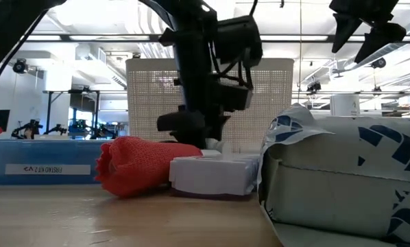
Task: Pick & place medical supplies in basket/bin
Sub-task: Put the white and blue bottle into the white bin
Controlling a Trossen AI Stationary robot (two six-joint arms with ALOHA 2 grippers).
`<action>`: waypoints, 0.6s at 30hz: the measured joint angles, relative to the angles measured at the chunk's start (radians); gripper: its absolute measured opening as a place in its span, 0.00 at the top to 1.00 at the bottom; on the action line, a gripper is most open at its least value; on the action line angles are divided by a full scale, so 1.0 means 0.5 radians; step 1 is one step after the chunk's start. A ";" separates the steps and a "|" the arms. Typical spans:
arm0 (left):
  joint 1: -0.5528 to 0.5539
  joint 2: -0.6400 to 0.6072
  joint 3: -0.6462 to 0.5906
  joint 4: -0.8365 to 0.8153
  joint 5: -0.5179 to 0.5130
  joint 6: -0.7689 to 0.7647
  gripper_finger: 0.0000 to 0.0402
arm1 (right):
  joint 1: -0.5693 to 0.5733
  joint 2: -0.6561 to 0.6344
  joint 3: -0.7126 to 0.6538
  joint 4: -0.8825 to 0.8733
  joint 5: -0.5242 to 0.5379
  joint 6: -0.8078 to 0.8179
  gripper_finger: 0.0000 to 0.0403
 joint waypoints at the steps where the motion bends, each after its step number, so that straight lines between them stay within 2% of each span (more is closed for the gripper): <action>1: -0.011 -0.001 -0.009 -0.025 -0.002 -0.063 0.36 | 0.000 0.000 0.002 0.002 0.000 0.000 0.08; 4: -0.035 -0.001 -0.015 -0.068 -0.010 -0.191 0.37 | 0.000 0.000 0.024 0.022 0.001 -0.004 0.08; 7: -0.039 -0.001 -0.019 -0.075 -0.019 -0.262 0.42 | 0.000 0.000 0.034 0.061 0.003 -0.007 0.08; 13: -0.044 -0.005 0.005 -0.156 -0.046 -0.287 0.64 | 0.000 0.000 0.036 0.114 -0.046 -0.013 0.08; 18: -0.073 -0.054 0.247 -0.399 -0.056 -0.368 0.65 | 0.001 -0.004 0.035 0.123 -0.139 -0.014 0.08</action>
